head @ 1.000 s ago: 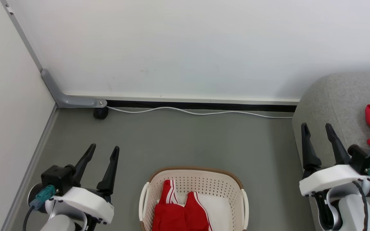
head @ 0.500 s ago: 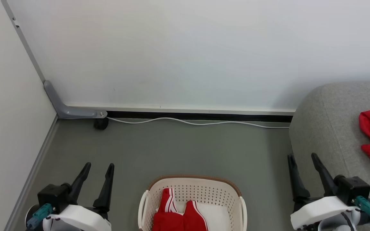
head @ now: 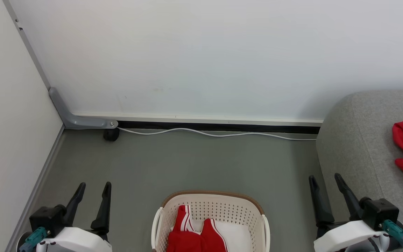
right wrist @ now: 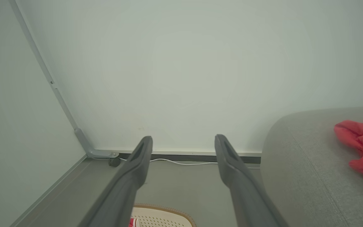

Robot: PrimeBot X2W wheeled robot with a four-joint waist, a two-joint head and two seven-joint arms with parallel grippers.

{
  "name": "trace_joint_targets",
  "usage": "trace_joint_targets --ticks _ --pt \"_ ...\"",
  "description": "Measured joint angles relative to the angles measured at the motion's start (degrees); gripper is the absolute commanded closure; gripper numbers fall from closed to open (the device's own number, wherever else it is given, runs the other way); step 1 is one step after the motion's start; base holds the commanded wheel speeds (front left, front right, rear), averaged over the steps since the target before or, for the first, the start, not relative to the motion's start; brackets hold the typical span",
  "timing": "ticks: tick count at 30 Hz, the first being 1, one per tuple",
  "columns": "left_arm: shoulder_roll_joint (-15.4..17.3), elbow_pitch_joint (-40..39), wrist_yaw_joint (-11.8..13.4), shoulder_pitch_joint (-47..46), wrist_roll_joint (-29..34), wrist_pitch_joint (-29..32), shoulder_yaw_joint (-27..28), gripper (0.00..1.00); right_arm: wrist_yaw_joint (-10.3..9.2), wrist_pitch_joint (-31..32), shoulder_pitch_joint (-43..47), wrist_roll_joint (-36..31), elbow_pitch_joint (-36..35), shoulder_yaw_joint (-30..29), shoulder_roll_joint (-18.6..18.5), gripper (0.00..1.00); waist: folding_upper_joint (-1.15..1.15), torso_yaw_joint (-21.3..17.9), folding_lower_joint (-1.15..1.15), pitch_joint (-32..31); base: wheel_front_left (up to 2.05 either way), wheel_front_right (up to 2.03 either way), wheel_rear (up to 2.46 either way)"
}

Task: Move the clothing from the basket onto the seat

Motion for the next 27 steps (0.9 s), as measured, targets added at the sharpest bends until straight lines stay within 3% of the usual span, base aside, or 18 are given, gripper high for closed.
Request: trace_joint_targets --ticks 27 --pt "-2.7 0.7 -0.8 2.4 2.1 0.0 2.6 0.00 0.00 0.0 2.3 -0.5 -1.1 1.8 0.0 0.00 0.00 -2.5 0.00 -1.2 0.00 0.00 0.00"
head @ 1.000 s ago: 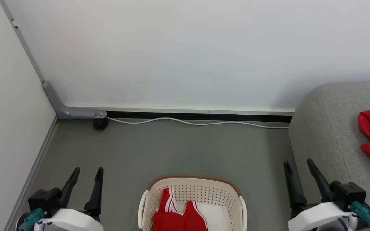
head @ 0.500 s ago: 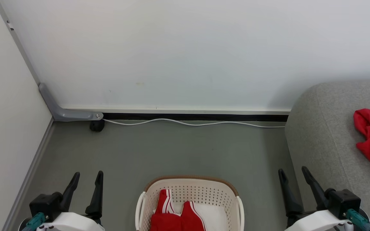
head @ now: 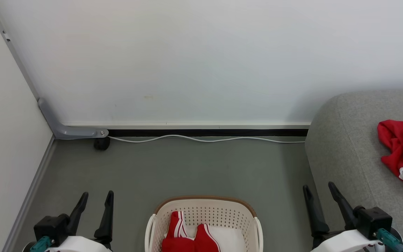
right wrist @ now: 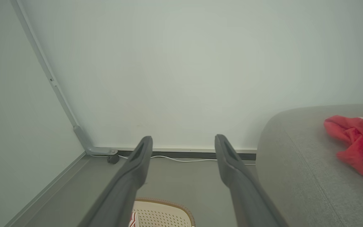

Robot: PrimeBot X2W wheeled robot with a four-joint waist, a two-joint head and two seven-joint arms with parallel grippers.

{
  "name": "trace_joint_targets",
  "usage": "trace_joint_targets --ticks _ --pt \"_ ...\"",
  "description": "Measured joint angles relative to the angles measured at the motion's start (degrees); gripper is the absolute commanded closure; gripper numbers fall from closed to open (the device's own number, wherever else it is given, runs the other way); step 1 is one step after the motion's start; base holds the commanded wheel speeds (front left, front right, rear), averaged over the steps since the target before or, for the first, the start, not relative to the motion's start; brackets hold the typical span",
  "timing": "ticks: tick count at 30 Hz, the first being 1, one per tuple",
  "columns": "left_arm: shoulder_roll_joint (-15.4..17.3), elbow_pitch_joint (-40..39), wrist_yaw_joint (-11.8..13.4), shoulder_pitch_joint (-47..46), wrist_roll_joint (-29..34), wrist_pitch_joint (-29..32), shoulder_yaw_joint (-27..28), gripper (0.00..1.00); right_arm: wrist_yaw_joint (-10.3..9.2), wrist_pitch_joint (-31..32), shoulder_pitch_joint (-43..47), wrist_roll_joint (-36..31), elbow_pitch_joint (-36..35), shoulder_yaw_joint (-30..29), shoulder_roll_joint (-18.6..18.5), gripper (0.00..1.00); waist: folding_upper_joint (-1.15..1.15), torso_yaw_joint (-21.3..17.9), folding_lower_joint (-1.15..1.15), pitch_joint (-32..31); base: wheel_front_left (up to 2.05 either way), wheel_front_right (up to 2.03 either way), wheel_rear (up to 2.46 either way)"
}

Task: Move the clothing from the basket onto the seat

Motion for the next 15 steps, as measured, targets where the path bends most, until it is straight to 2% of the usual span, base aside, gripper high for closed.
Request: trace_joint_targets --ticks 15 --pt "-0.2 -0.2 -0.3 0.0 1.1 0.0 -0.3 0.00 0.00 0.0 0.1 0.0 0.1 -0.6 0.0 0.00 0.00 -0.5 0.00 0.4 0.00 0.00 0.00"
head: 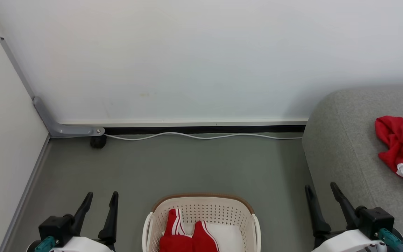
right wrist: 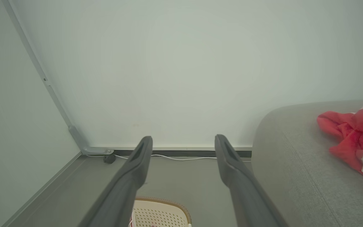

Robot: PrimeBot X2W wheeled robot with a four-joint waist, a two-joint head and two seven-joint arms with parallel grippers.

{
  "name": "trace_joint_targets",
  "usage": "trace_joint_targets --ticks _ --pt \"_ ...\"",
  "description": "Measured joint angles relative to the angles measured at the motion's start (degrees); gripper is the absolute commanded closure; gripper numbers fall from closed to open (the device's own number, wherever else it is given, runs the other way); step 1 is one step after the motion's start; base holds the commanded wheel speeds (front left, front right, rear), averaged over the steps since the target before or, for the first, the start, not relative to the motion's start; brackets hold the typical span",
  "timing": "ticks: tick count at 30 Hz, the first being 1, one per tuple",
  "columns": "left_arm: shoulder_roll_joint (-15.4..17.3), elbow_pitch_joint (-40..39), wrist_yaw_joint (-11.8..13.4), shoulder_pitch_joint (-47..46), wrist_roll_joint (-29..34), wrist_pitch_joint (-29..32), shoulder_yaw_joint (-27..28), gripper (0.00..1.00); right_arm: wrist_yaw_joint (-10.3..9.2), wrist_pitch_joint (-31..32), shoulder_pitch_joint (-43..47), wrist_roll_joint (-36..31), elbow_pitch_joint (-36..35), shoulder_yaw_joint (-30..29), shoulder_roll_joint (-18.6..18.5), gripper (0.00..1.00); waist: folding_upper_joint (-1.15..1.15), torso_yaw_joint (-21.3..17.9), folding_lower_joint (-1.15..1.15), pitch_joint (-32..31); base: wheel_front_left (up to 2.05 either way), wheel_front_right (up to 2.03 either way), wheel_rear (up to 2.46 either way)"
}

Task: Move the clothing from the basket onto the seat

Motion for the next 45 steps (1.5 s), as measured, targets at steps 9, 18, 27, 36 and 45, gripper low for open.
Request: trace_joint_targets --ticks 9,18,27,36,45 --pt "-1.3 1.9 -1.1 -0.2 0.6 0.1 -3.0 0.00 0.00 0.0 -0.1 -0.1 0.1 -0.9 0.0 0.00 0.00 -2.2 0.00 3.6 0.00 0.00 0.00" --pt "-0.9 8.4 -4.6 -11.0 5.3 1.4 -9.3 0.00 0.00 0.0 -4.6 -0.7 -2.4 -1.3 0.0 0.00 0.00 -4.5 0.00 13.0 0.00 0.00 0.00" --pt "0.2 20.9 -6.5 -23.7 13.1 3.2 -19.6 0.00 0.00 0.0 -11.9 -2.6 -6.0 -3.0 0.0 0.00 0.00 -6.8 0.00 25.3 0.00 0.00 0.00" --pt "0.1 35.0 -6.7 -35.5 20.1 12.6 -35.5 0.00 0.00 0.0 -16.2 -3.4 -8.1 -3.2 -0.1 0.00 0.00 -9.0 0.00 35.6 0.00 0.00 0.00" --pt "-0.3 44.4 -6.7 -45.9 19.1 18.0 -44.8 0.00 0.00 0.0 -19.5 -3.4 -9.0 1.7 -0.1 0.00 0.00 -12.4 0.00 42.9 0.00 0.00 0.00"
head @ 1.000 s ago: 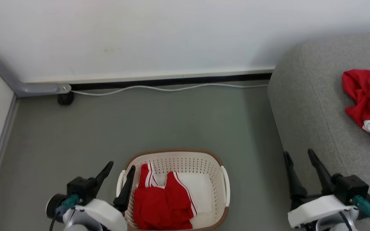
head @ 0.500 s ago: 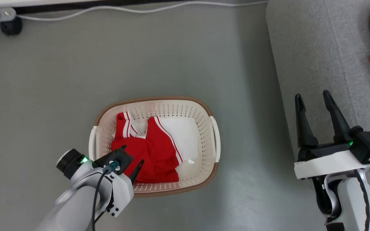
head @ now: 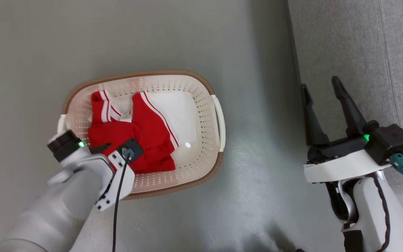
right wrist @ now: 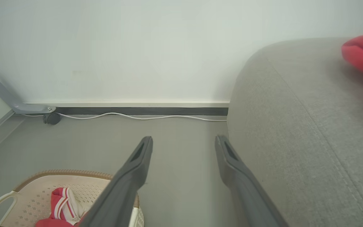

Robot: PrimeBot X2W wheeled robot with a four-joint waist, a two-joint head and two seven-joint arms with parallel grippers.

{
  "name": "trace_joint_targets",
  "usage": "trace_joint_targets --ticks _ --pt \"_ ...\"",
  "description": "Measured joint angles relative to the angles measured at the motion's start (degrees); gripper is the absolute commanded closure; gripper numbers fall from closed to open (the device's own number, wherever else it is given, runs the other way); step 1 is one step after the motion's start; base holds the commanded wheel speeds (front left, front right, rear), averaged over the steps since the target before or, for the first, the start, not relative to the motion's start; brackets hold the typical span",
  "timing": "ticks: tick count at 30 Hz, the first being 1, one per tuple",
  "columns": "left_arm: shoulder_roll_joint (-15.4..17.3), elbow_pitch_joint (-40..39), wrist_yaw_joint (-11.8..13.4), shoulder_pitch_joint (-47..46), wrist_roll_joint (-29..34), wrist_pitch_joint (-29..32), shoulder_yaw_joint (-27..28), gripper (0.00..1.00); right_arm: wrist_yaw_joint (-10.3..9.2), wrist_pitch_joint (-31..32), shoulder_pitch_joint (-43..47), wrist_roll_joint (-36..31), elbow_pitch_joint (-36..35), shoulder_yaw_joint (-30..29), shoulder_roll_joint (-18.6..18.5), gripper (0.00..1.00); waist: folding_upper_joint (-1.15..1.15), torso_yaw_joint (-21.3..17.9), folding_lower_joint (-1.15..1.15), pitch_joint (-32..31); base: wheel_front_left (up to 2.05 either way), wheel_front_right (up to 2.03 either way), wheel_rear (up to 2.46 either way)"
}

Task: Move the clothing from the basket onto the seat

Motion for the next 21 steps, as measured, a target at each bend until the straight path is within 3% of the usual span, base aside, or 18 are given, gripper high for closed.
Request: trace_joint_targets --ticks 21 --pt "0.1 7.1 0.0 -11.8 -3.2 3.3 -9.1 0.00 0.00 0.0 -5.6 1.2 -2.4 5.3 -0.1 0.00 0.00 -4.1 0.00 13.6 0.00 0.00 0.00"
